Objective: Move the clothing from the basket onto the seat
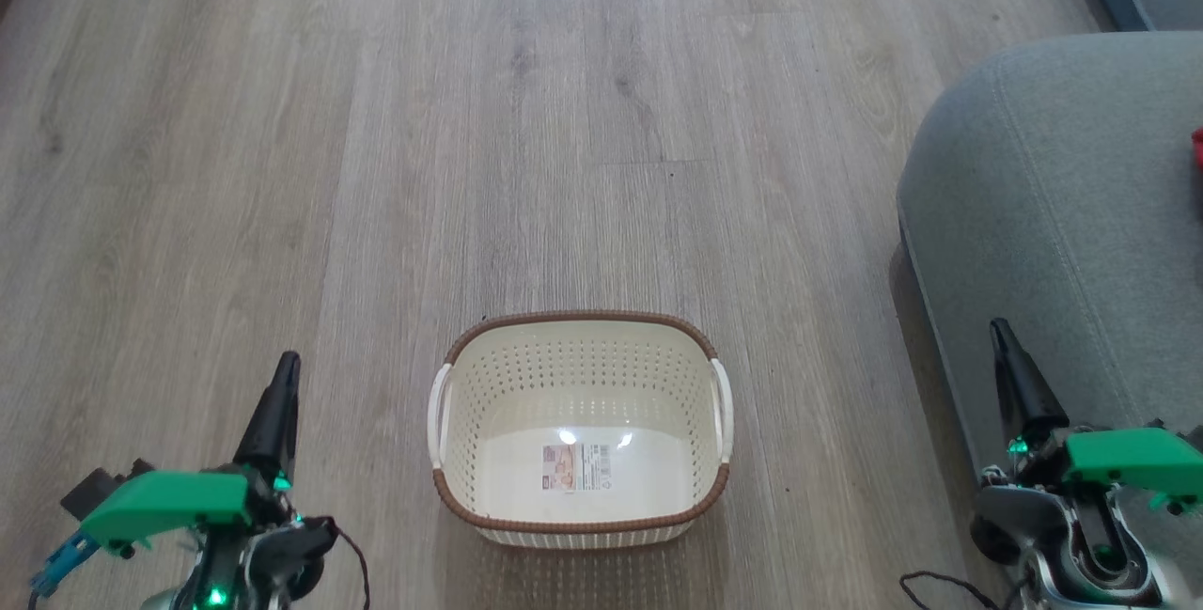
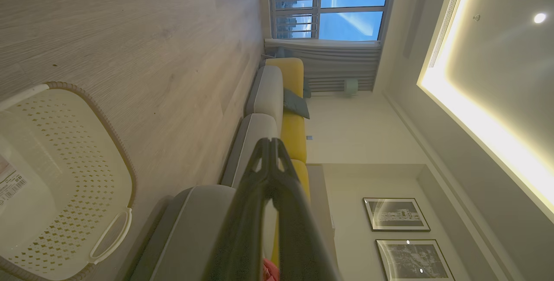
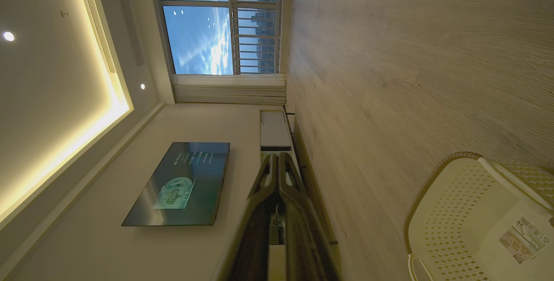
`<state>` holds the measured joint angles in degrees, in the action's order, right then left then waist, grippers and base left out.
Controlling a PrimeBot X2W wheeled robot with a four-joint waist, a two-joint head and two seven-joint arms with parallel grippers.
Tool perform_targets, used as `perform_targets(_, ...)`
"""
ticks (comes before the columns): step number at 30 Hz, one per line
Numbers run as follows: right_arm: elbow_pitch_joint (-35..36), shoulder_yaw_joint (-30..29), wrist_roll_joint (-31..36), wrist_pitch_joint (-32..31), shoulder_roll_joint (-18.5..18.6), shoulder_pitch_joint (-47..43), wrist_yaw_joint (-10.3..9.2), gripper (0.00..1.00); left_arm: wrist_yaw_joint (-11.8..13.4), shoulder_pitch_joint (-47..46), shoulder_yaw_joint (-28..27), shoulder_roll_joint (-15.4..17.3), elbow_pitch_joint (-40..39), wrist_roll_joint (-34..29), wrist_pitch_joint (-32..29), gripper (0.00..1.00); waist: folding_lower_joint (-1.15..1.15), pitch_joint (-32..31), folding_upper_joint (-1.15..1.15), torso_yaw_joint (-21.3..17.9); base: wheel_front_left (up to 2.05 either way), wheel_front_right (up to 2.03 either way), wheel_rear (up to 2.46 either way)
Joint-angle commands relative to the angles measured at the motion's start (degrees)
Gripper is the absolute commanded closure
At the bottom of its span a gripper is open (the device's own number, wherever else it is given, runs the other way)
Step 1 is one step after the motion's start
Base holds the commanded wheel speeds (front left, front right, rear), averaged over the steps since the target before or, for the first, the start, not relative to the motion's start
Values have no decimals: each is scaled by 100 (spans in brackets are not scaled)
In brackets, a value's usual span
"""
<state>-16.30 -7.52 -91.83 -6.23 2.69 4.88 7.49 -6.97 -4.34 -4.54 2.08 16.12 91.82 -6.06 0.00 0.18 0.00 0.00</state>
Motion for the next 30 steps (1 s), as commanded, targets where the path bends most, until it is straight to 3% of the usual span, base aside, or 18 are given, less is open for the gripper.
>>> perform_targets(1, 227, 99, -33, -26, 19, 130, 0, 100, -52, -185, -198, 80, -206, 34, -43, 100, 0, 0, 0, 0, 0, 0, 0)
perform_targets(30, 227, 100, -34, -25, 19, 130, 0, 100, -52, -185, -198, 80, -207, 35, -43, 100, 0, 0, 0, 0, 0, 0, 0)
